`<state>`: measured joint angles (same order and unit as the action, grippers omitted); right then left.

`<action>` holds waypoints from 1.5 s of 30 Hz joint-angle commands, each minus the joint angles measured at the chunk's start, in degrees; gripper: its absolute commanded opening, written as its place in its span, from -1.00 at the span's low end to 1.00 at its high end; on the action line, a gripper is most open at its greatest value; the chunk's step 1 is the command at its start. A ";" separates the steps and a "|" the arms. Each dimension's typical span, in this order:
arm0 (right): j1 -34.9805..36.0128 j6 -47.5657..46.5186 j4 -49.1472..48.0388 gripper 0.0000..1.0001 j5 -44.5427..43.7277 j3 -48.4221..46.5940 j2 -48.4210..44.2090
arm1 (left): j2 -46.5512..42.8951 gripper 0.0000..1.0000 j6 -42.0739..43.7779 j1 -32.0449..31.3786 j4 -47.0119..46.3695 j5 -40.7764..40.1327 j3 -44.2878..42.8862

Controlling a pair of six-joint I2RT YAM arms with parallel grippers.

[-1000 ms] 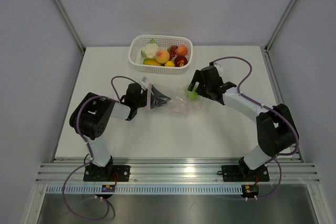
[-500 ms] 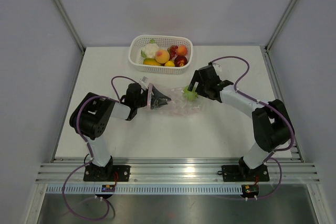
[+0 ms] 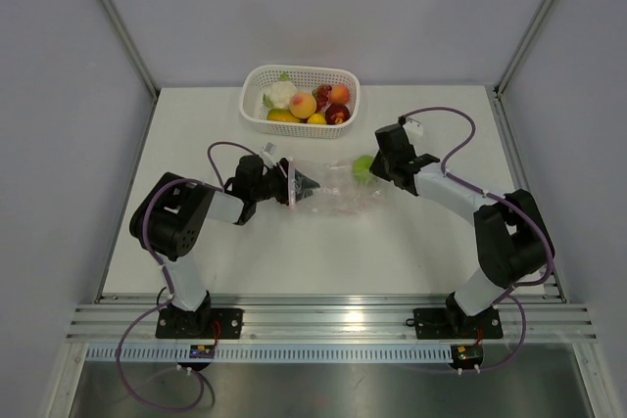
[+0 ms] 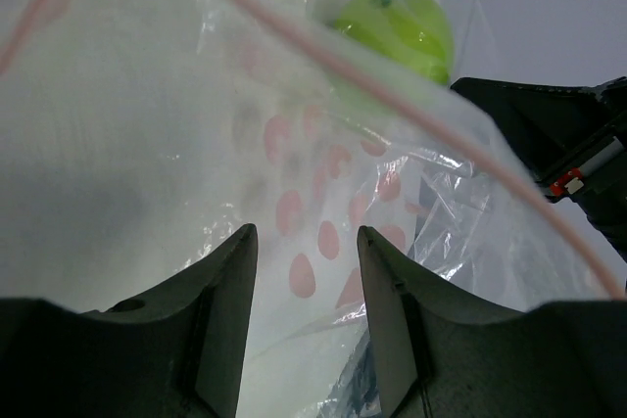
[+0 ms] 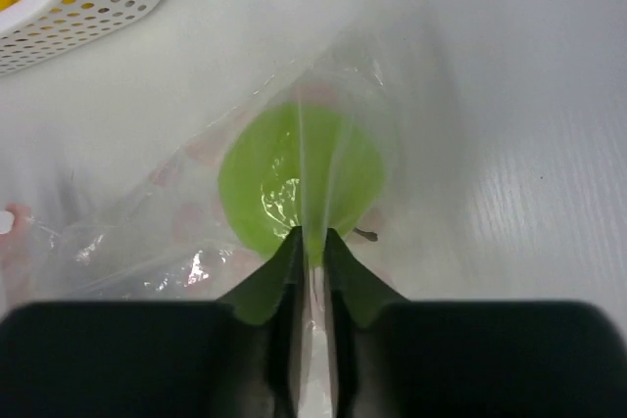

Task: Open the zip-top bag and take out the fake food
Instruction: Pick up the fake fruit from the zipper food storage bag.

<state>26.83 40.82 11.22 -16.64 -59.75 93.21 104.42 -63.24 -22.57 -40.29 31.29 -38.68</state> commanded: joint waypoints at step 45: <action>23.44 -19.80 -12.87 -1.00 -21.76 7.71 -23.42 | 5.44 0.54 -13.48 2.18 -39.85 0.97 7.83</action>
<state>47.57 24.16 3.95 -33.23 -52.73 70.76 108.75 -74.72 -21.04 -69.41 32.58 -31.83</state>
